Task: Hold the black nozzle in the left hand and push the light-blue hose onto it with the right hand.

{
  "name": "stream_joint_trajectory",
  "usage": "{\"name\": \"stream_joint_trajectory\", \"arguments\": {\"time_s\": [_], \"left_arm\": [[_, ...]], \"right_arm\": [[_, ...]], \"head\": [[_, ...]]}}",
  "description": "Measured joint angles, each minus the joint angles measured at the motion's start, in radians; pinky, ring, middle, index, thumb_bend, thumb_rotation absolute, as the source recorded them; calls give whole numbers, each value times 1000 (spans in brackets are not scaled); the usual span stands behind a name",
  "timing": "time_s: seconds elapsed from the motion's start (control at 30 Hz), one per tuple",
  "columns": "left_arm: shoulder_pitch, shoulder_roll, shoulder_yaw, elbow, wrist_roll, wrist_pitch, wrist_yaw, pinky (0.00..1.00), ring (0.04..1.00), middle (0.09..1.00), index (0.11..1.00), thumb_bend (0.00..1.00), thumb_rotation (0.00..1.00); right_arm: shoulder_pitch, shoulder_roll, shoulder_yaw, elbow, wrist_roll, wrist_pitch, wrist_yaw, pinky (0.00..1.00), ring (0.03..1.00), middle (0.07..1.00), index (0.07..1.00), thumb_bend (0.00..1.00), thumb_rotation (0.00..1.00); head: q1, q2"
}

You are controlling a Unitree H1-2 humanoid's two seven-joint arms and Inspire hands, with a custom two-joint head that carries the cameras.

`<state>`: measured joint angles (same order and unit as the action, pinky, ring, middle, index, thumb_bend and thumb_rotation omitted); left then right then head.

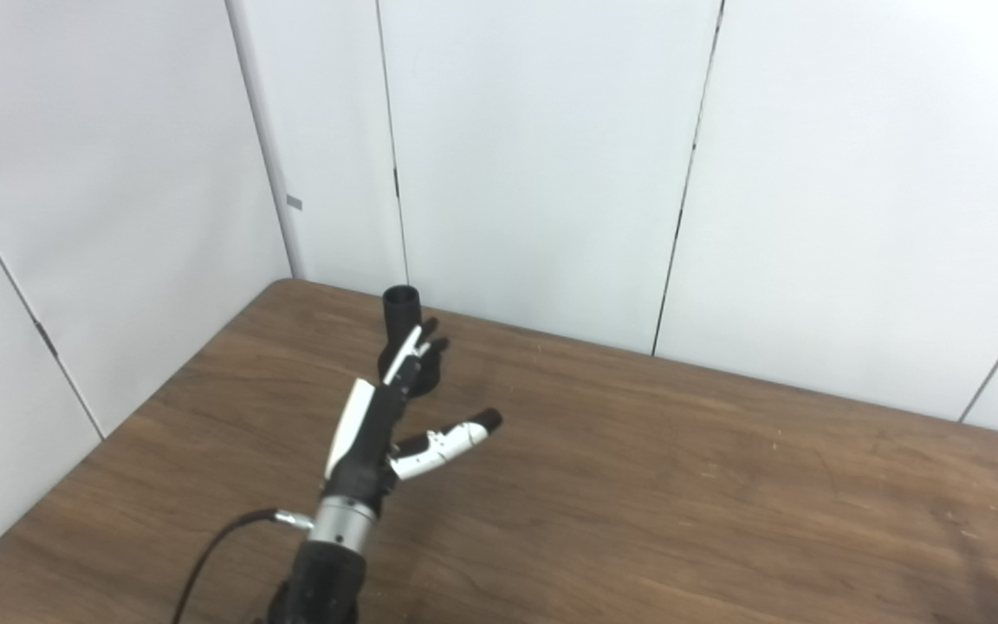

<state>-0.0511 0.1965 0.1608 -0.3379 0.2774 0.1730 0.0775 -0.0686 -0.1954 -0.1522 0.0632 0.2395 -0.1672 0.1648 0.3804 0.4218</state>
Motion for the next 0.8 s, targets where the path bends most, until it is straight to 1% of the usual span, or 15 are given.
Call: {"name": "stream_joint_trajectory", "arguments": {"time_s": [0.13, 0.27, 0.43, 0.53, 0.6, 0.73, 0.8], "left_arm": [[-16, 34, 33, 12, 32, 19, 6, 959, 920, 903, 910, 749, 352], [-34, 79, 76, 17, 51, 52, 10, 966, 917, 902, 908, 754, 351], [-57, 102, 111, 18, 61, 68, 21, 971, 922, 904, 906, 782, 335], [-81, 122, 114, 37, 62, 83, 20, 974, 939, 907, 909, 788, 341], [-93, 137, 114, 56, 62, 91, 18, 986, 969, 924, 920, 799, 341], [-112, 168, 110, 114, 69, 103, 11, 983, 986, 948, 933, 827, 342], [-124, 192, 96, 158, 84, 113, 0, 989, 994, 958, 940, 845, 347]], "right_arm": [[0, 0, 0, 2, 0, -2, 0, 908, 906, 928, 910, 572, 1000], [-2, 0, 0, 7, 0, -2, 1, 908, 909, 930, 912, 576, 1000], [-2, 0, 0, 7, 2, -2, 2, 912, 908, 932, 915, 586, 1000], [-2, 0, 0, 8, 2, -2, 2, 912, 907, 934, 916, 609, 1000], [-2, 1, 0, 8, 1, -3, 2, 904, 900, 929, 918, 626, 1000], [-3, 1, 0, 11, -8, -15, 0, 900, 896, 926, 920, 635, 1000], [-5, 1, 0, 14, -15, -25, 0, 900, 896, 925, 921, 638, 1000]], "head": [[-2, 5], [-2, 6], [-2, 9], [0, 14], [-2, 17], [-2, 21], [-2, 21]]}}
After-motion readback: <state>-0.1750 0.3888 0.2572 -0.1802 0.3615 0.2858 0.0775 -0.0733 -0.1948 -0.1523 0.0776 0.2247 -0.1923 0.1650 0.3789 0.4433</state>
